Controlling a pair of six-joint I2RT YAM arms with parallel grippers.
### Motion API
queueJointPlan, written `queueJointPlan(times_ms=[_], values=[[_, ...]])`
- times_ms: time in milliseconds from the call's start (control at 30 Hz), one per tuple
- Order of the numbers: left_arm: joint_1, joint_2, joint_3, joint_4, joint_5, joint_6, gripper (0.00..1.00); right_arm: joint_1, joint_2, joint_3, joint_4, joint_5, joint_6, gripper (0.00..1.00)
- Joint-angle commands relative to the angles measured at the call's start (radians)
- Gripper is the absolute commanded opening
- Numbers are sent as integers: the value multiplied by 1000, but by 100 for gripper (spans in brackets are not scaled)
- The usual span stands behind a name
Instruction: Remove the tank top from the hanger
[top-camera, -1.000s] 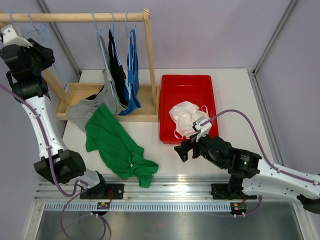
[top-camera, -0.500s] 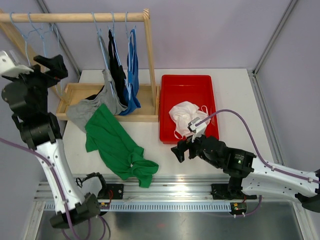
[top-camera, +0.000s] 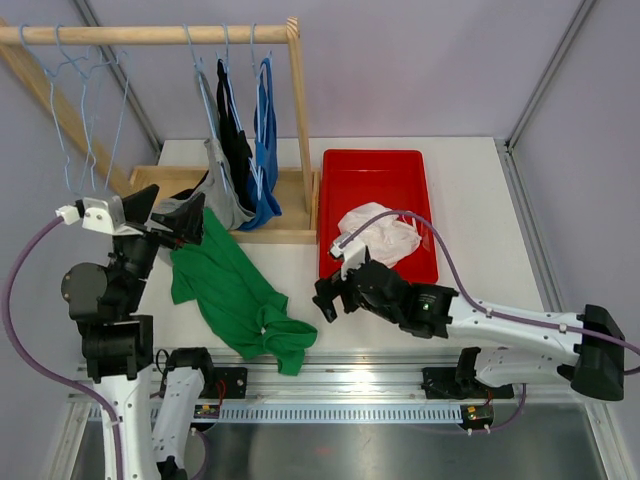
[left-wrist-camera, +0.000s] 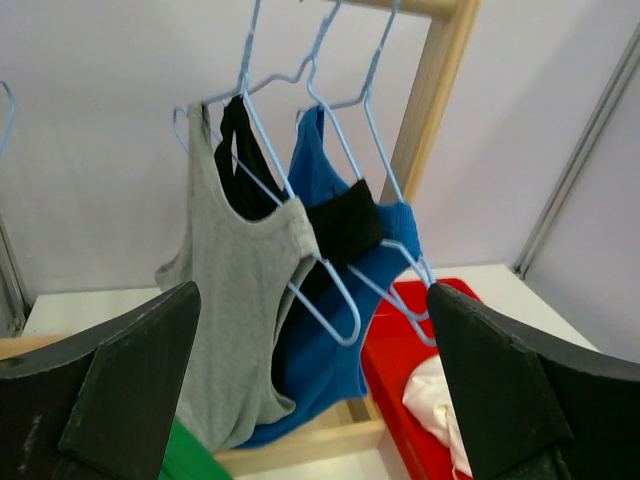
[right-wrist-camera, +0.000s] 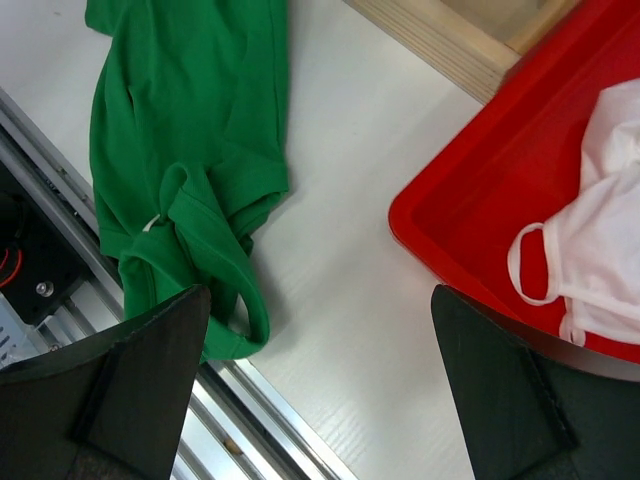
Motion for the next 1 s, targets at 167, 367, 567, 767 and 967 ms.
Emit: queueJointPlan(times_ms=[167,367,567,767,967], values=[[-25,-71,-138,-62,-82,114,99,-3,246,162,161,-93,-27,99],[-26,-91,-163,-93,-132,117,99,-3,487,297,218,-166,-24,100],[-28,-96,-166,-96,-149,112,99,11,680,388,244,-222,10,99],[-28,-88,-163,-102,-149,111,99,65,772,458,193,-185,3,99],[-28,-90,-164,-104,-152,109,99,94,812,449,177,-165,49,100]])
